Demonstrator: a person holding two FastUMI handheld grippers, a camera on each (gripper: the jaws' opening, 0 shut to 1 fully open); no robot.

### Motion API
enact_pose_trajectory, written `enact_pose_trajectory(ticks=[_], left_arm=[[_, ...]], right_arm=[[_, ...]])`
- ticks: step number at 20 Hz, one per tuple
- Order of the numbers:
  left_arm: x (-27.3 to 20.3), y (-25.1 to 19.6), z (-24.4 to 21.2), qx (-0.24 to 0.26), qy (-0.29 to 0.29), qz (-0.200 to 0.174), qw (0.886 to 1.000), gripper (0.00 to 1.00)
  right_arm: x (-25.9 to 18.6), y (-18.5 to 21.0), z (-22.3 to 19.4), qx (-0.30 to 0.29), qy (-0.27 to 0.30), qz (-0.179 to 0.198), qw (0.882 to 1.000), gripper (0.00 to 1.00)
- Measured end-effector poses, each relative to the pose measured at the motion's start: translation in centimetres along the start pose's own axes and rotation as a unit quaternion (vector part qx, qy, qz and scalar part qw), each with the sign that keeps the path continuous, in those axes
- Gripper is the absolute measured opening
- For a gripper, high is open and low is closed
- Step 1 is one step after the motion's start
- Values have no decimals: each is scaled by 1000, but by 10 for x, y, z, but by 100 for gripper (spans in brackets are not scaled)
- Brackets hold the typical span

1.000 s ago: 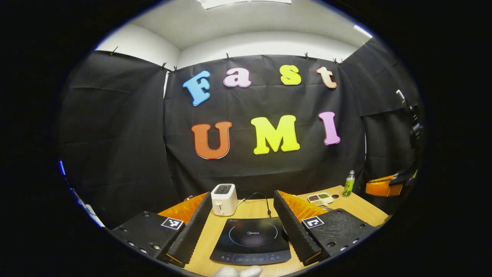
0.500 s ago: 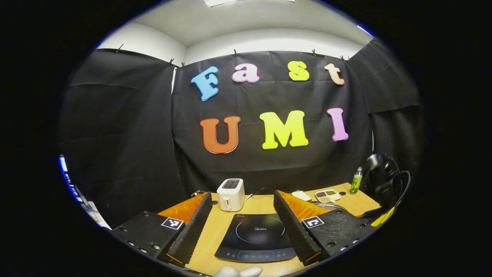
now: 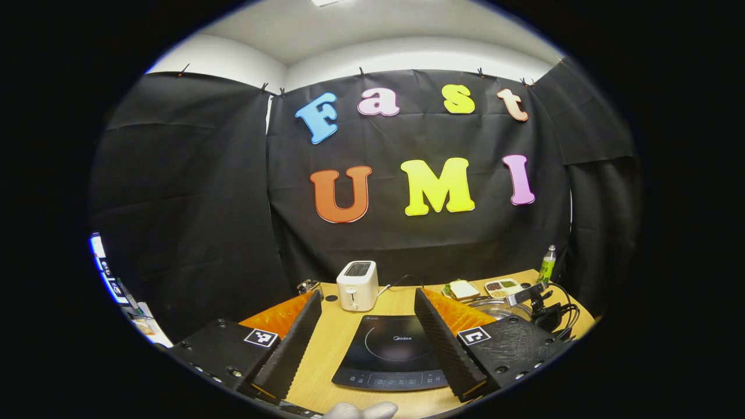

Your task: First push the handle of the pot to place it horizontally, then grasp the pot with both hands and set it on the induction cooktop.

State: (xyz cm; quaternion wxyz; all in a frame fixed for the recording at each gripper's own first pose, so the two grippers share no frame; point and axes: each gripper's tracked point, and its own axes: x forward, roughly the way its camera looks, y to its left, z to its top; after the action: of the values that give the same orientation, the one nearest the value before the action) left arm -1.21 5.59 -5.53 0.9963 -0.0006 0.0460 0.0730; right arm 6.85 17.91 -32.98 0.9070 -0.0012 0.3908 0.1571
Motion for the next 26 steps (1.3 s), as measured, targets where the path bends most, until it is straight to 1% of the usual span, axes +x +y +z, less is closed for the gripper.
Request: enact_pose_trajectory(ticks=[2, 3, 4, 6, 9, 12, 16, 17, 18, 19, 20, 21, 22, 24, 25, 26], left_arm=[[0, 2, -3, 1, 3, 2, 1000, 96], [-1, 3, -3, 1, 4, 3, 1000, 96], [0, 4, -5, 1, 6, 3, 1000, 96], [1, 5, -7, 2, 8, 4, 1000, 96], [2, 6, -7, -1, 11, 6, 1000, 96], [3, 6, -8, -2, 11, 6, 1000, 96], [4, 0, -8, 1, 12, 3, 1000, 96], [4, -2, -8, 1, 11, 1, 1000, 96], [5, -4, -8, 1, 11, 0, 1000, 96], [5, -6, -7, 2, 11, -1, 1000, 96], [6, -9, -8, 2, 11, -2, 1000, 96], [6, -12, -7, 3, 11, -3, 1000, 96], [8, -14, -8, 3, 11, -4, 1000, 96], [9, -19, -7, 3, 12, -6, 1000, 96], [11, -22, -7, 3, 12, -6, 1000, 96], [12, -24, -7, 3, 12, -7, 1000, 96]], right_arm=[[5, -6, -1, 3, 4, -8, 1000, 4], [6, -9, -4, 8, 5, -7, 1000, 0], [4, -10, -5, 20, 8, -3, 1000, 4], [7, -12, -7, 26, 9, -3, 1000, 4], [4, -16, -11, 18, 11, -11, 1000, 4], [2, -23, -16, 28, 16, -13, 999, 4], [-2, -43, -20, 33, 22, -25, 999, 4], [-3, -49, -21, 36, 23, -28, 999, 0], [-4, -55, -22, 37, 24, -31, 999, 4], [-5, -61, -24, 38, 25, -36, 998, 4], [-6, -67, -25, 38, 25, -39, 998, 0], [-8, -73, -25, 39, 25, -43, 998, 0], [-10, -80, -26, 40, 26, -46, 998, 4], [-12, -95, -26, 44, 26, -53, 997, 4], [-14, -102, -27, 44, 26, -58, 997, 0], [-15, -110, -28, 43, 27, -62, 997, 0]])
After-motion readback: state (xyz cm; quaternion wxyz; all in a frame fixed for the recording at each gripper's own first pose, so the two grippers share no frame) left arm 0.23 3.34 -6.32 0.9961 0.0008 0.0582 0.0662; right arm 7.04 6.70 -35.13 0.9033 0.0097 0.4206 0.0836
